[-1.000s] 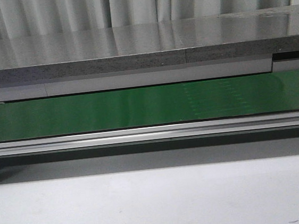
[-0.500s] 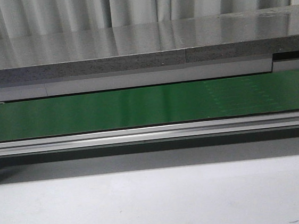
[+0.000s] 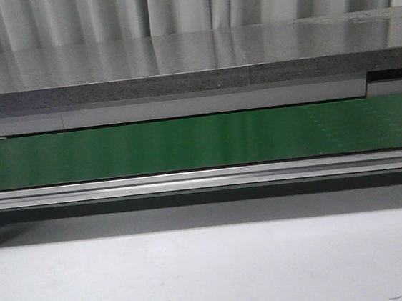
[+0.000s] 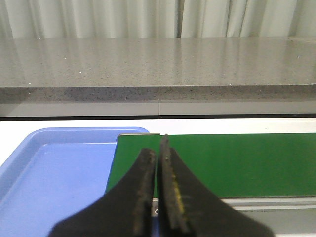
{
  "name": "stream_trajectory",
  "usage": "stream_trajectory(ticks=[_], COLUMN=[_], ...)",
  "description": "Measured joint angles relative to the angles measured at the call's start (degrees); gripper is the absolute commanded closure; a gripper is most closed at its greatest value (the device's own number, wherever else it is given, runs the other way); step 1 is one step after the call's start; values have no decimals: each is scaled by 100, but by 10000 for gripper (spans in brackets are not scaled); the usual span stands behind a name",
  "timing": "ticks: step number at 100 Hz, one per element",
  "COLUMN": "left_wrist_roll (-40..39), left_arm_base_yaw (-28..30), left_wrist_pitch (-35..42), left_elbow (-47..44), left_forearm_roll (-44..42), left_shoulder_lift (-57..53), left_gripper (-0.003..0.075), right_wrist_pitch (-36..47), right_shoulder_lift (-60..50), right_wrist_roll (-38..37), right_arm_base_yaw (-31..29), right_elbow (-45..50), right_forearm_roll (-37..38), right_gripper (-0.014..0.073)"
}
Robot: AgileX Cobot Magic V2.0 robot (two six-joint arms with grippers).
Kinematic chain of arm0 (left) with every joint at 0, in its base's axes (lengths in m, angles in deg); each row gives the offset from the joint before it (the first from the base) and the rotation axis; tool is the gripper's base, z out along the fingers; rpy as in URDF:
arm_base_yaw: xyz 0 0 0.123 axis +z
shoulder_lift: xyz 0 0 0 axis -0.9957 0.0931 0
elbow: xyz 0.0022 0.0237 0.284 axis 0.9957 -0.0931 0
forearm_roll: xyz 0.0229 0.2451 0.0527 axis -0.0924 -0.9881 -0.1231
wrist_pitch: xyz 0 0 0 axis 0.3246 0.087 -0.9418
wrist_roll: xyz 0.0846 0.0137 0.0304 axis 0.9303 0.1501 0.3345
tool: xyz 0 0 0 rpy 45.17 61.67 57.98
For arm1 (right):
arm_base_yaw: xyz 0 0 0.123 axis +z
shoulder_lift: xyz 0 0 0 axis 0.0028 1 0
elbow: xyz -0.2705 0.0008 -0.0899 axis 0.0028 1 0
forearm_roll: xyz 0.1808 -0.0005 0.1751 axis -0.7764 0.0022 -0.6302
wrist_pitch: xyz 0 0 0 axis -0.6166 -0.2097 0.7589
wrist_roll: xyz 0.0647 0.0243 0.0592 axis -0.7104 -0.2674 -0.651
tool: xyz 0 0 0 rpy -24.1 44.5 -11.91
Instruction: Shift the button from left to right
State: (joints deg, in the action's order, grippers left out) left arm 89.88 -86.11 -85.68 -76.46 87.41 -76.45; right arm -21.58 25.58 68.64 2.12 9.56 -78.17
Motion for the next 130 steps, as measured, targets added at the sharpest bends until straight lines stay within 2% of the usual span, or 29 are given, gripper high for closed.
stream_trajectory(ticks=[45, 55, 84, 113, 130], left_wrist_roll=[0, 0, -1281, -1485, -1523], left_arm_base_yaw=[0, 0, 0, 0, 0], left_wrist_pitch=[0, 66, 156, 420, 519], left_elbow=[0, -59, -567, -1164, -1251], left_forearm_roll=[-2, -221, -1578, -1827, -1838], left_shoulder_lift=[0, 0, -185, -1003, -1084], left_gripper=[715, 715, 715, 715, 715], right_wrist_pitch=[0, 0, 0, 0, 4], right_shoulder_lift=[0, 0, 0, 0, 0], right_wrist_roll=[0, 0, 0, 0, 0], right_arm_base_yaw=[0, 0, 0, 0, 0], right_elbow=[0, 0, 0, 0, 0], right_forearm_roll=[38, 38, 38, 38, 38], right_gripper=[661, 661, 661, 661, 661])
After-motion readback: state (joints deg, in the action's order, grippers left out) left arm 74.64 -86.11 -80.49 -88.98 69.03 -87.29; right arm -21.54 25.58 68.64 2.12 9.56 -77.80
